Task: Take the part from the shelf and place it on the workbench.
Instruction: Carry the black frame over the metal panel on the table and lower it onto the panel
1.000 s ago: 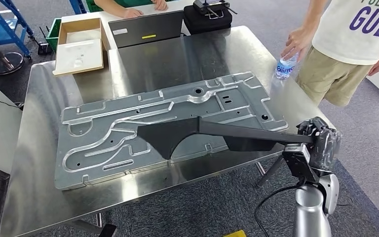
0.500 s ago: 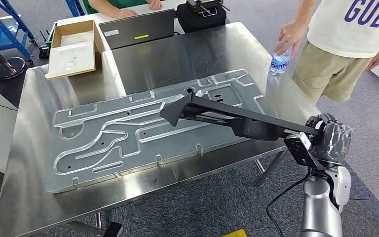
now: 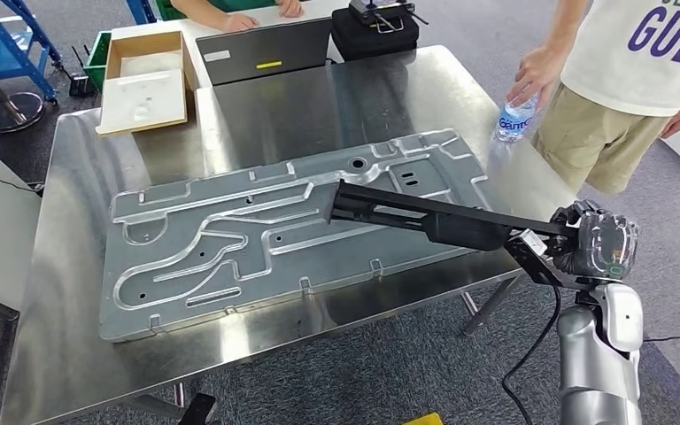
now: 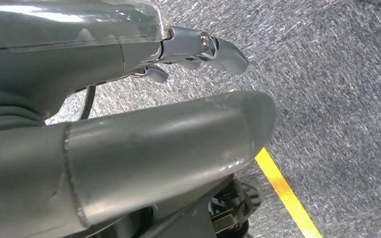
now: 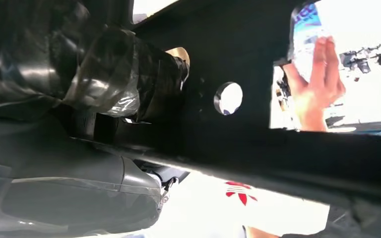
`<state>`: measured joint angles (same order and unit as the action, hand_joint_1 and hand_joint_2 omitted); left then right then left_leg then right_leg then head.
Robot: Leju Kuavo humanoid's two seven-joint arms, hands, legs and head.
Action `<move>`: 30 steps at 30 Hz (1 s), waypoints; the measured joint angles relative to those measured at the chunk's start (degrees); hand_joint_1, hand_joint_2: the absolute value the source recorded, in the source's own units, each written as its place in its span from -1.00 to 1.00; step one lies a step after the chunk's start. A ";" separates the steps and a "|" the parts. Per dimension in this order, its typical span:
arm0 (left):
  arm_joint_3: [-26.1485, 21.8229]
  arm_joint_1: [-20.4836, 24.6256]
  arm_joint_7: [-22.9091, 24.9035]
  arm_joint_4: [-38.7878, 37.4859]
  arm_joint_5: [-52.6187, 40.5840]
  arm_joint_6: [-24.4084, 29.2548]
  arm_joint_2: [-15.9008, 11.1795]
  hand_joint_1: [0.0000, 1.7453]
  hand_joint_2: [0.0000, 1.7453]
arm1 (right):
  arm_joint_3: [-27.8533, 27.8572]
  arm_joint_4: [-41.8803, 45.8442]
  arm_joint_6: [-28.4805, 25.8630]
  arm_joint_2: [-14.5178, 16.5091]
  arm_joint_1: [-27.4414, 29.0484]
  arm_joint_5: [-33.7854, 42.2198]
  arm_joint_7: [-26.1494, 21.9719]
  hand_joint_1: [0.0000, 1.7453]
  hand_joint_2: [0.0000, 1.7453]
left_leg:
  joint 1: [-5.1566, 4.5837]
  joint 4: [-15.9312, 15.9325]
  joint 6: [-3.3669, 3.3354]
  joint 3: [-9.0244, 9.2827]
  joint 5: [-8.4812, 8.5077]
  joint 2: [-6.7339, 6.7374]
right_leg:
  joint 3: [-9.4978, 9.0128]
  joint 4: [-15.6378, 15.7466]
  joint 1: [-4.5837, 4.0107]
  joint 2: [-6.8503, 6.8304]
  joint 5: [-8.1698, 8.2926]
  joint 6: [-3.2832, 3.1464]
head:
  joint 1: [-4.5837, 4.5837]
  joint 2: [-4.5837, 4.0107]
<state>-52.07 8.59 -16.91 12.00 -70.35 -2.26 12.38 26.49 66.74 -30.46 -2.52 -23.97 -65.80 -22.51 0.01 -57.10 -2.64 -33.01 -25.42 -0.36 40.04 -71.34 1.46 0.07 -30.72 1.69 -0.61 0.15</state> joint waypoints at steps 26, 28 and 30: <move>1.24 0.41 0.02 0.00 -0.35 -0.73 0.00 -1.00 -1.00 | -10.48 0.36 -9.45 -7.40 -0.97 -19.62 10.33 1.00 -1.00 | -0.41 1.27 -0.78 0.33 0.97 0.39 | -2.22 4.31 -0.57 0.10 -0.29 -0.62 | 0.01 0.00; 1.30 0.31 0.03 0.00 -0.36 -0.73 0.04 -1.00 -1.00 | -10.82 0.35 -9.45 -7.78 -0.83 -19.62 10.41 1.00 -1.00 | -0.41 1.08 -0.75 0.19 0.92 0.38 | 0.84 -1.82 -0.40 0.09 -2.58 -0.18 | 0.01 0.00; 1.32 0.25 0.04 0.00 -0.36 -0.74 0.08 -1.00 -1.00 | -11.10 0.37 -9.45 -8.12 -0.88 -19.61 10.42 1.00 -1.00 | -0.34 0.57 -0.53 0.04 0.66 0.34 | 0.66 -1.15 -0.04 0.02 -0.80 0.26 | 0.01 0.00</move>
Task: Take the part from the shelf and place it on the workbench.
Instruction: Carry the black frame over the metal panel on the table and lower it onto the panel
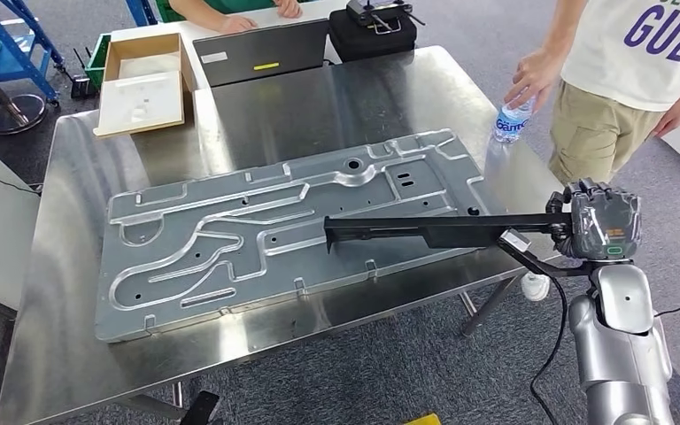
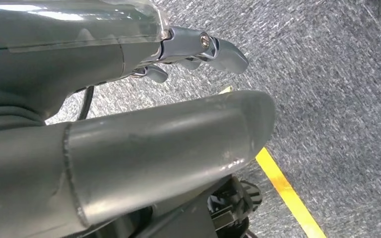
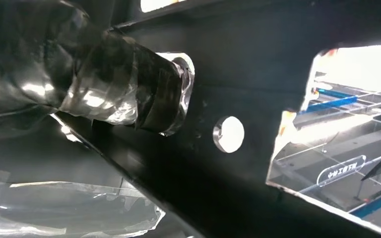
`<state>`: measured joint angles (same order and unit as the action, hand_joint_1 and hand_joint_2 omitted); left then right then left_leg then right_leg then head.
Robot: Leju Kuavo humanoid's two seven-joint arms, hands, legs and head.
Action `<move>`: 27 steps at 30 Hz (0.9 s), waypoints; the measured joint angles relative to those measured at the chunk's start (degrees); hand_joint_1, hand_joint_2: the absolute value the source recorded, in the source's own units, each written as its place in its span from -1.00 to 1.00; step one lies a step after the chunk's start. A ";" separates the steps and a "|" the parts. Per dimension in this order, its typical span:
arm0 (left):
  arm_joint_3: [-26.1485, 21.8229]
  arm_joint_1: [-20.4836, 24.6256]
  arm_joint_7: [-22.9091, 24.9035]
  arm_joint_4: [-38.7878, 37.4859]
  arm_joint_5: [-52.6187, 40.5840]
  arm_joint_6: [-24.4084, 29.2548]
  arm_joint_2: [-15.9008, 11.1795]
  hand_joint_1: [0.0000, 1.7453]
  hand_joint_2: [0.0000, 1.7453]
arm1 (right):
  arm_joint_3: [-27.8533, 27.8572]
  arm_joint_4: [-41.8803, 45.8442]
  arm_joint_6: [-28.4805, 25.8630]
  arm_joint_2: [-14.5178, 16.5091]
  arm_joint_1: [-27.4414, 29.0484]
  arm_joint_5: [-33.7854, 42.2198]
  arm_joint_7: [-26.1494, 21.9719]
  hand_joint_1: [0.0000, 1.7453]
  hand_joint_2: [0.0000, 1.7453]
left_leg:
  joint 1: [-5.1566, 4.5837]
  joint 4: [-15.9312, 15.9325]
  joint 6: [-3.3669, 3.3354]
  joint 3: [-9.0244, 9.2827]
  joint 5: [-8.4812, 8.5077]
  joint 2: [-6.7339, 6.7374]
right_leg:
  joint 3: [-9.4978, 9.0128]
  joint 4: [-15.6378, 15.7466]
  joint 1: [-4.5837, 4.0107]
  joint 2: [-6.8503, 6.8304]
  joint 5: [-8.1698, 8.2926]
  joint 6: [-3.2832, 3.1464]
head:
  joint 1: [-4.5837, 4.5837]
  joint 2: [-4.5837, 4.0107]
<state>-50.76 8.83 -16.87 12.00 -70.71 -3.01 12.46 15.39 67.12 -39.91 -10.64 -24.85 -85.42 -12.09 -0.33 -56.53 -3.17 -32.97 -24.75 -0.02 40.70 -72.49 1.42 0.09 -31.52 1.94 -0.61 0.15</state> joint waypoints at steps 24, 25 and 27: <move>0.10 0.37 0.35 0.00 0.21 -0.08 -1.05 -1.00 -1.00 | -28.14 -3.62 0.00 -8.61 -16.67 -0.02 17.78 1.00 -1.00 | -0.48 -0.17 -0.07 -0.38 0.11 0.00 | -5.20 12.12 -0.21 -0.04 5.15 -0.96 | -0.02 0.00; 0.10 0.40 0.34 0.00 0.26 -0.08 -1.06 -1.00 -1.00 | -28.51 -3.71 0.00 -8.81 -17.05 -0.02 17.79 1.00 -1.00 | -0.25 0.58 -0.06 -0.05 0.52 0.05 | -4.48 10.40 -0.27 -0.06 4.01 -0.78 | -0.02 0.00; 0.10 0.42 0.35 0.00 0.34 -0.05 -1.08 -1.00 -1.00 | -29.04 -3.96 0.00 -9.14 -17.63 -0.02 17.85 1.00 -1.00 | -0.16 0.91 -0.10 0.09 0.74 0.08 | -1.36 3.83 -0.20 -0.07 0.64 -0.44 | -0.01 0.00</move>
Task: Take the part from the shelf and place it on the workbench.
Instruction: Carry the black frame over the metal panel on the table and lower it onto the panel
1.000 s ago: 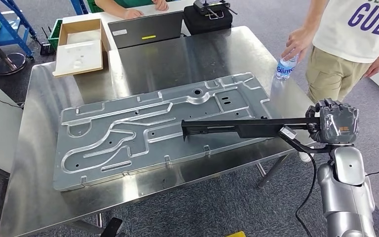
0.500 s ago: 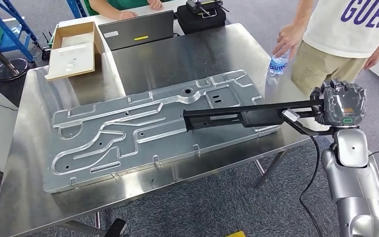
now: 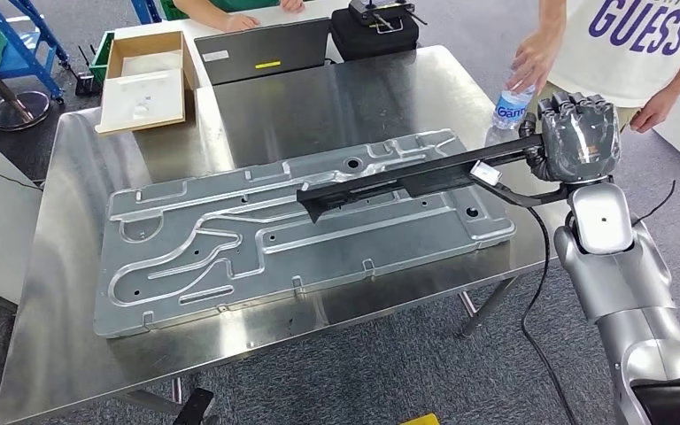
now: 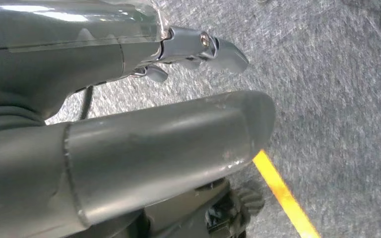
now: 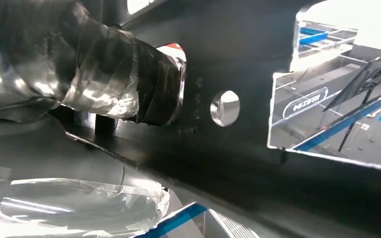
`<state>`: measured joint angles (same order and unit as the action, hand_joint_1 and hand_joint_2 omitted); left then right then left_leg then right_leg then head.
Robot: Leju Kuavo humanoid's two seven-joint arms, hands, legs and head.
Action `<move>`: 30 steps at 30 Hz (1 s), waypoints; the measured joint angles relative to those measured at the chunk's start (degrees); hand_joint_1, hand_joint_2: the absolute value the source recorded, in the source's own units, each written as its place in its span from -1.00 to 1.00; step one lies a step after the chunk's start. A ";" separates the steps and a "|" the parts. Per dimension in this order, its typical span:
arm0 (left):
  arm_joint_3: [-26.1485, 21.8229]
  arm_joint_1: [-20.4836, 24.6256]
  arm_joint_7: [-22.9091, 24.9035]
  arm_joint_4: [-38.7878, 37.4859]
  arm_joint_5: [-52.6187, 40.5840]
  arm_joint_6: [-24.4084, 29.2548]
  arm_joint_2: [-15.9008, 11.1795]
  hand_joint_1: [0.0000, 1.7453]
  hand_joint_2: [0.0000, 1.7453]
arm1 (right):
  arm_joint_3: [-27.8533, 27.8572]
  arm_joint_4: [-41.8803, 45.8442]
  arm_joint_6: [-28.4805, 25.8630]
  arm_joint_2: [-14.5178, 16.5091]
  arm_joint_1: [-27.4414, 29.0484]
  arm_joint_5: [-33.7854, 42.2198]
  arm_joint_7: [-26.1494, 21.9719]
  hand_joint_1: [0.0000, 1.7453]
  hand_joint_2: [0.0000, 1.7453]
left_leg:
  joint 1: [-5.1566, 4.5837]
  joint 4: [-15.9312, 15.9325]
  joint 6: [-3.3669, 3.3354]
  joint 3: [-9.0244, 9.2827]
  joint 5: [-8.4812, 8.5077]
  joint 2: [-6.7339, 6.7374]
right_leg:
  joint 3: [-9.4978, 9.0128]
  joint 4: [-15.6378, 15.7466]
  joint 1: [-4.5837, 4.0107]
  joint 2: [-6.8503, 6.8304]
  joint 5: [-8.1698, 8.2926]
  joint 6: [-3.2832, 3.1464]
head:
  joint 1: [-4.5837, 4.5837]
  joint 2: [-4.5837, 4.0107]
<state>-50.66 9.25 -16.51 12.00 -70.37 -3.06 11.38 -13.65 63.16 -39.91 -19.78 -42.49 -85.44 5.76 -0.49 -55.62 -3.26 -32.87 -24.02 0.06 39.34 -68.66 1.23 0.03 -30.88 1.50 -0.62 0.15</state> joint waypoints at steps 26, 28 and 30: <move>0.37 -0.10 0.32 0.00 0.02 -0.11 -0.45 -1.00 -1.00 | -1.13 -1.68 0.02 -0.94 -3.17 0.00 -3.73 -1.00 -1.00 | 0.05 -3.71 1.43 -1.70 -1.60 -0.29 | -3.45 8.51 0.07 0.26 5.44 -2.08 | -0.01 0.00; 0.37 -0.08 0.33 0.00 0.02 -0.11 -0.49 -1.00 -1.00 | -1.12 -1.68 0.02 -0.93 -3.17 0.00 -3.73 -1.00 -1.00 | 0.04 -3.65 1.36 -1.54 -1.78 -0.28 | -3.45 8.52 0.05 0.26 5.44 -2.05 | 0.00 0.00; 0.38 -0.05 0.34 0.00 0.02 -0.11 -0.56 -1.00 -1.00 | -1.08 -1.75 0.02 -0.97 -3.22 0.00 -3.73 -1.00 -1.00 | -0.04 -3.38 1.26 -1.28 -1.98 -0.24 | -3.36 8.56 -0.06 0.29 5.50 -1.80 | -0.01 0.00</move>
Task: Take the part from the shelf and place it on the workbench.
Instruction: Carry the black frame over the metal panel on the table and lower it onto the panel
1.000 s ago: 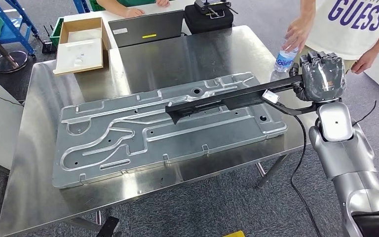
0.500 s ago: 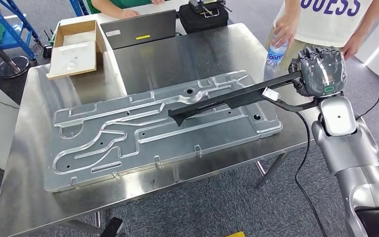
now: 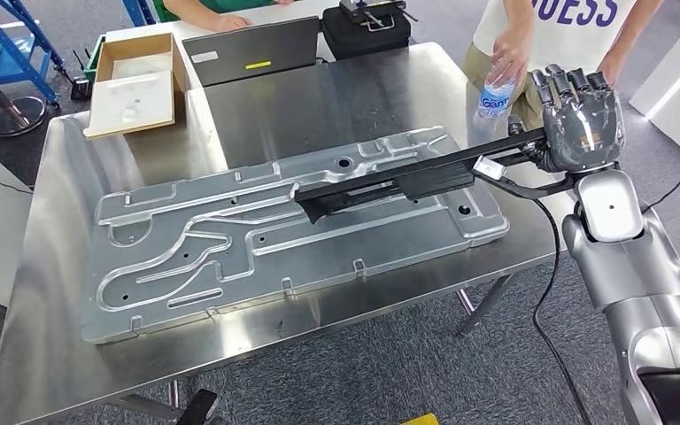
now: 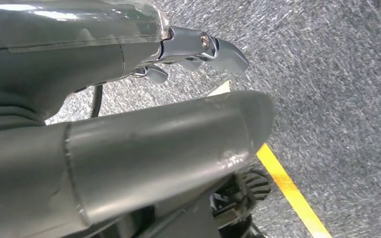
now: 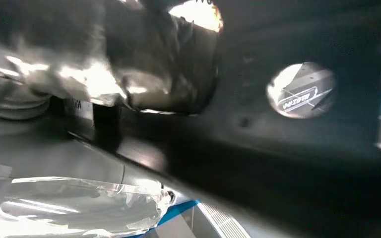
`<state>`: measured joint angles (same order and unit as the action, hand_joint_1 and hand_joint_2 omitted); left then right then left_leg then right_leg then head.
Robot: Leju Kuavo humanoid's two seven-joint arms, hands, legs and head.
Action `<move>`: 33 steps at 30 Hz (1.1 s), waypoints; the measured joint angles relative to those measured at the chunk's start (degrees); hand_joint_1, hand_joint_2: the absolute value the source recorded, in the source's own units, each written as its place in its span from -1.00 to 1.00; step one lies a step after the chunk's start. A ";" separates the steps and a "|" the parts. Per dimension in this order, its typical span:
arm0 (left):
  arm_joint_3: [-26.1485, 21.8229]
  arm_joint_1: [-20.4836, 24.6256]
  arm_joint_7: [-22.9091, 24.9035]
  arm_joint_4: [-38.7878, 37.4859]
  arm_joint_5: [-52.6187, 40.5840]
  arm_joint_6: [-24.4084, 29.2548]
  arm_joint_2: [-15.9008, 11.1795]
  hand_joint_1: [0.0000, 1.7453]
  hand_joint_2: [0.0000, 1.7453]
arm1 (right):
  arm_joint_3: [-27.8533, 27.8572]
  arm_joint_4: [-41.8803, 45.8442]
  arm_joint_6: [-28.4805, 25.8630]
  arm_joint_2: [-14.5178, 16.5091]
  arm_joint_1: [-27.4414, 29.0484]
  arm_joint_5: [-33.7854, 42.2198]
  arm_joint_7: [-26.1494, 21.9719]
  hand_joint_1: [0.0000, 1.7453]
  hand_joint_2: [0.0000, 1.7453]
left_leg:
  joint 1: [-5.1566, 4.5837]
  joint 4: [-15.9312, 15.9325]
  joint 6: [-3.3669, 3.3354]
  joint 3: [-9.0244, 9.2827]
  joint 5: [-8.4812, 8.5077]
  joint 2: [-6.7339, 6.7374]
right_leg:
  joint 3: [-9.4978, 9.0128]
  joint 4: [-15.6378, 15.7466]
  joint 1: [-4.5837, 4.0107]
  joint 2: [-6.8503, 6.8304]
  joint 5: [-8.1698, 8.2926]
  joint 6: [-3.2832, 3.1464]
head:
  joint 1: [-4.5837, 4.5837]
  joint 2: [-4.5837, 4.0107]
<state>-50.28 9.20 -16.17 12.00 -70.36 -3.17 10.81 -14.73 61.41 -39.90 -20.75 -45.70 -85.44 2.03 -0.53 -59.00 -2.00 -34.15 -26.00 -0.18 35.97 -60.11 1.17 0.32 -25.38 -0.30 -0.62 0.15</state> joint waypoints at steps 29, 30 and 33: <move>0.05 -0.01 0.09 -0.02 0.38 0.08 -0.10 -1.00 -1.00 | 2.19 -0.81 -0.02 -0.96 0.42 0.03 -3.83 -1.00 -1.00 | 0.07 0.85 0.22 0.11 0.35 -0.01 | -0.28 0.54 0.35 -0.07 0.11 1.25 | -0.01 0.00; 0.05 -0.02 0.09 -0.02 0.42 0.10 -0.10 -1.00 -1.00 | 2.77 -0.85 -0.02 -0.91 0.43 0.14 -4.33 -1.00 -1.00 | 0.17 1.27 0.03 0.27 0.64 0.01 | -0.31 0.51 0.40 -0.10 0.04 1.57 | -0.01 0.00; 0.05 0.04 0.09 -0.02 0.60 0.19 -0.08 -1.00 -1.00 | 6.33 -1.68 -0.01 -0.32 0.09 2.62 -6.76 -1.00 -1.00 | 0.49 2.47 -0.75 0.74 1.47 0.08 | 1.98 -4.72 0.45 -0.16 -3.37 2.08 | 0.00 0.00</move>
<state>-50.23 9.24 -16.09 11.98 -69.76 -2.98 10.73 -8.40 59.73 -39.91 -21.07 -45.61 -82.82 -4.73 -0.04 -56.53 -2.76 -33.41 -24.53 -0.10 37.95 -64.83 1.62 0.16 -28.75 1.78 -0.62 0.15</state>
